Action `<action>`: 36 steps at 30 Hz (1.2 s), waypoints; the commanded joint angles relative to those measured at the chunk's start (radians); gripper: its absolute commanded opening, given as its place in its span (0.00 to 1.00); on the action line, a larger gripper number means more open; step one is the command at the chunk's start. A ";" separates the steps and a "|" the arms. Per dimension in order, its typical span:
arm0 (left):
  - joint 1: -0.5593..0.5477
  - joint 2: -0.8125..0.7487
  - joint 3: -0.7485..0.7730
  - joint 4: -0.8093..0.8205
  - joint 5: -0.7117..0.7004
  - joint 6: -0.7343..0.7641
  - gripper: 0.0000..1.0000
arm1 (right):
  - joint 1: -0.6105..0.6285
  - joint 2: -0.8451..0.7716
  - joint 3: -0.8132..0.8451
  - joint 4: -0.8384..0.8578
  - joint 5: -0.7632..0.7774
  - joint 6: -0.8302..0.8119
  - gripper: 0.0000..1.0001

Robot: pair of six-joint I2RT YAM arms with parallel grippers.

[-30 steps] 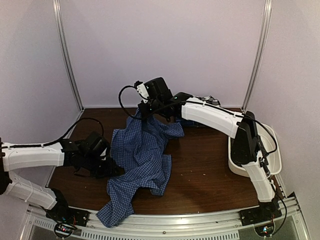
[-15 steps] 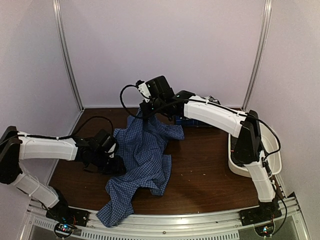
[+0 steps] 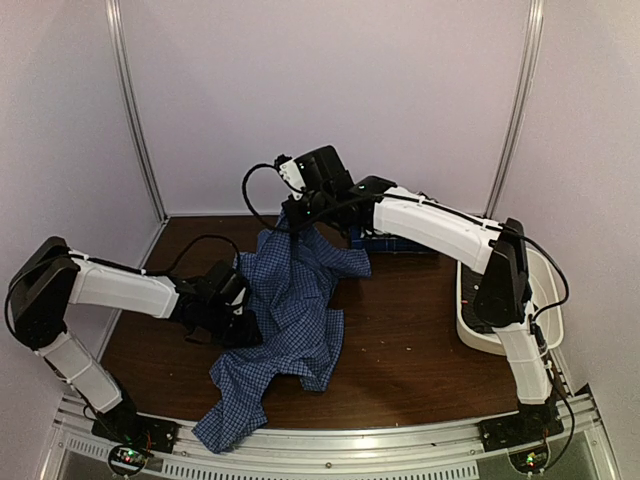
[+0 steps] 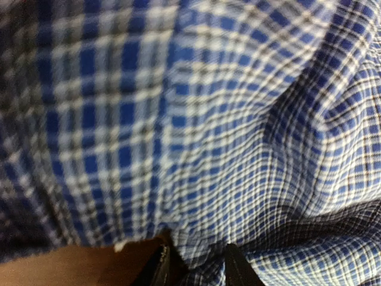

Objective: Fold and stack the long sleeve shirts
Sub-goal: Pick up the crumpled shirt from the center of the board, then flatten out the crumpled shirt at the center of the board.

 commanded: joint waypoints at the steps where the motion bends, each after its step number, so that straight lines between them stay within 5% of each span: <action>1: 0.008 0.036 0.027 0.091 -0.031 -0.015 0.25 | -0.007 -0.087 -0.029 0.013 0.033 0.017 0.00; 6: 0.008 0.037 0.082 0.079 -0.132 -0.001 0.00 | -0.007 -0.117 -0.046 0.007 0.050 0.014 0.00; 23: 0.049 -0.280 0.605 -0.332 -0.718 0.350 0.00 | -0.011 -0.431 -0.221 0.052 0.221 -0.001 0.00; 28: 0.049 -0.364 0.772 -0.303 -0.741 0.526 0.00 | -0.011 -0.561 -0.239 0.064 0.193 -0.020 0.00; 36: 0.049 -0.445 1.015 -0.269 -0.573 0.743 0.00 | -0.009 -0.742 -0.215 0.072 0.050 -0.012 0.00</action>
